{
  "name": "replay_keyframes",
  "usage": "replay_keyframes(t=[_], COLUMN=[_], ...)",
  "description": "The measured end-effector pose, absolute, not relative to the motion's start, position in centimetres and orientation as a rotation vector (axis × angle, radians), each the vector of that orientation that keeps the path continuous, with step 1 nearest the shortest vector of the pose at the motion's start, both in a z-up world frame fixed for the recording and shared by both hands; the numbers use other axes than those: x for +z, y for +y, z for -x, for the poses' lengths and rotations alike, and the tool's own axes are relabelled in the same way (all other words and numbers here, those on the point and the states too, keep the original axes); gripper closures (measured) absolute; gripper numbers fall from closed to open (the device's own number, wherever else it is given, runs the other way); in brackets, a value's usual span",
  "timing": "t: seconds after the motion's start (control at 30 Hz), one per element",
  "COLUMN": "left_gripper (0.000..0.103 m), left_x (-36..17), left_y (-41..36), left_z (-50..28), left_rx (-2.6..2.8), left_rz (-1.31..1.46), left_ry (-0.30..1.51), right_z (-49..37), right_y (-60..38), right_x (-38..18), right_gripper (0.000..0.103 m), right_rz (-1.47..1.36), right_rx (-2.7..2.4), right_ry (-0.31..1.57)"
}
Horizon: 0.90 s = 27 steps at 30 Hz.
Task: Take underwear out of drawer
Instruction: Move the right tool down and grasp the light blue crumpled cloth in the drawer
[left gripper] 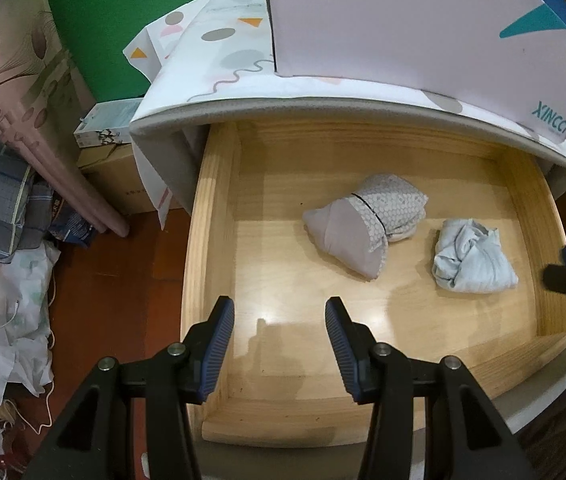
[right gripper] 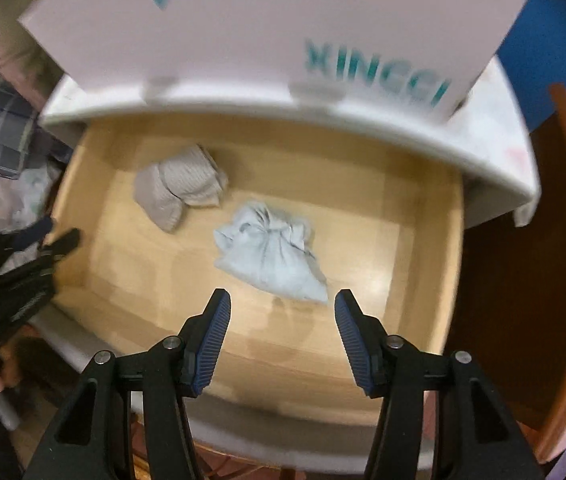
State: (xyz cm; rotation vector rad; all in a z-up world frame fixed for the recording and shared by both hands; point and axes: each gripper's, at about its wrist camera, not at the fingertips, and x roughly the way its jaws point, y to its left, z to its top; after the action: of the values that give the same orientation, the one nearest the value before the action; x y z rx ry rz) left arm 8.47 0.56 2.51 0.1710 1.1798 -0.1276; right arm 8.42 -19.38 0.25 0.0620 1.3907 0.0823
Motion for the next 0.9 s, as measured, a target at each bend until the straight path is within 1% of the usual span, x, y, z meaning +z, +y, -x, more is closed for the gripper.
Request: replay_keyframes(t=[0.13,0.27,0.37,0.47,0.7,0.9], left_gripper=[0.055,0.055,0.055,0.055,0.055,0.055], left_x=[2.4,2.1,1.9,1.7,1.3,0.6], left_y=[0.8,0.9,1.0,1.0,0.9,0.5], left_z=[-8.6,-8.7,-8.8,-8.8,-8.9,-9.0], left_rx=[-0.126,-0.119,-0.113,-0.111,-0.106,-0.101], left_rz=[-0.156,-0.15,-0.154,-0.152,-0.166,-0.202], left_ry=[1.188,1.206,1.214,1.225,1.238,1.248], right_z=[-10.0,-11.2,-12.0,-12.7,-13.9,-13.9], right_y=[-18.8,-17.6,-16.8,-16.0,-15.1,-16.3], right_x=[-3.0,-4.6,-5.8,-6.8,-9.1,-9.9], right_gripper=[0.051,0.051,0.047,0.041,0.04,0.047], right_rz=[-0.087,-0.073,-0.059,-0.036,-0.007,-0.018], right_rx=[0.061,0.05,0.039,0.035,0.043,0.013], right_ry=[1.431,1.436,1.444,1.455,1.512,1.549])
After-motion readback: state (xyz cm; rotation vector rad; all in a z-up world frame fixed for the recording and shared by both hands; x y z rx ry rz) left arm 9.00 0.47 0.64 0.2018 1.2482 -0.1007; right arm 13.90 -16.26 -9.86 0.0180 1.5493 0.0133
